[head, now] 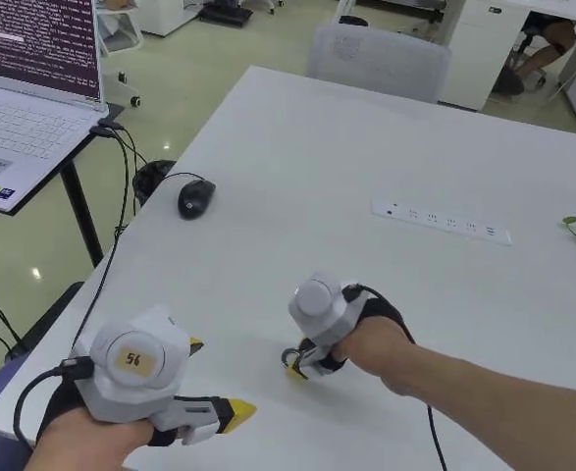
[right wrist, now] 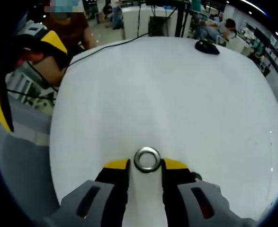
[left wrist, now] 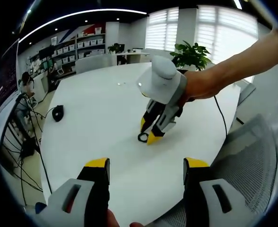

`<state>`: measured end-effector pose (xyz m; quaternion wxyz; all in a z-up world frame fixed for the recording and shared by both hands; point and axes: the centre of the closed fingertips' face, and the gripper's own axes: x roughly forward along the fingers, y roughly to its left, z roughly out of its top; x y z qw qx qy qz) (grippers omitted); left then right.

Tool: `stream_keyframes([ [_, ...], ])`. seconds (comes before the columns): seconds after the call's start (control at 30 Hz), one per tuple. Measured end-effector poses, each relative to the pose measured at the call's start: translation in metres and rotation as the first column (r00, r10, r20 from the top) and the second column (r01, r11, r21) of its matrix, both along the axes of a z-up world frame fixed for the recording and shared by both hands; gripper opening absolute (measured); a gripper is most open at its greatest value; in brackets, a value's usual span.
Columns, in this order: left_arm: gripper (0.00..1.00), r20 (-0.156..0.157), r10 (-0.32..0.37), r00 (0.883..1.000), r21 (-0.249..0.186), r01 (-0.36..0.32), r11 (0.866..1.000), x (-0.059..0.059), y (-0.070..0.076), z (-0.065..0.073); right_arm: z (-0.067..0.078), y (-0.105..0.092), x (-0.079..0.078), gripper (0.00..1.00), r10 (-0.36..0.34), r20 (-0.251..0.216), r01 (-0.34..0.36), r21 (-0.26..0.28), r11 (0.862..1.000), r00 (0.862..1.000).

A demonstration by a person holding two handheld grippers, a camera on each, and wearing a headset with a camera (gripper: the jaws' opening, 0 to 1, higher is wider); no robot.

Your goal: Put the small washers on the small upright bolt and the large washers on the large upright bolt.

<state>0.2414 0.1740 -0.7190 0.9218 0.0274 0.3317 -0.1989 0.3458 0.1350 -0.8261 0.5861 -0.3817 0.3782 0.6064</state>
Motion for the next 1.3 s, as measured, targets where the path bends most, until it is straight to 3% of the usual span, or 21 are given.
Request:
stream_keyframes([
  [0.23, 0.62, 0.000, -0.004, 1.000, 0.001, 0.004, 1.000, 0.002, -0.001, 0.000, -0.001, 0.000, 0.000, 0.26, 0.040, 0.017, -0.039, -0.010, 0.999, 0.999],
  [0.5, 0.62, 0.002, -0.003, 1.000, 0.003, 0.003, 1.000, 0.001, 0.000, 0.000, 0.000, -0.010, -0.016, 0.25, 0.145, 0.023, -0.144, -0.024, 0.989, 0.989],
  [0.7, 0.62, 0.001, 0.005, 1.000, 0.000, -0.005, 1.000, -0.003, 0.001, 0.000, 0.000, -0.035, -0.020, 0.25, 0.120, 0.021, -0.119, -0.034, 0.992, 0.993],
  [0.9, 0.62, -0.002, -0.005, 1.000, 0.003, 0.005, 1.000, -0.003, -0.002, -0.001, 0.001, -0.063, -0.024, 0.25, 0.023, -0.007, -0.023, -0.014, 1.000, 1.000],
  [1.07, 0.62, 0.002, -0.018, 1.000, 0.004, 0.018, 1.000, 0.000, -0.006, -0.001, 0.001, -0.074, -0.030, 0.25, -0.006, -0.008, 0.006, 0.000, 1.000, 1.000],
  [1.2, 0.62, 0.006, -0.029, 1.000, 0.005, 0.029, 1.000, 0.002, -0.010, 0.001, 0.001, -0.075, -0.031, 0.26, -0.009, -0.024, 0.009, 0.004, 1.000, 1.000],
  [1.3, 0.62, 0.008, -0.032, 0.999, 0.005, 0.032, 0.999, 0.002, -0.011, 0.001, 0.001, -0.076, -0.030, 0.31, 0.051, -0.010, -0.051, -0.010, 0.999, 0.999],
])
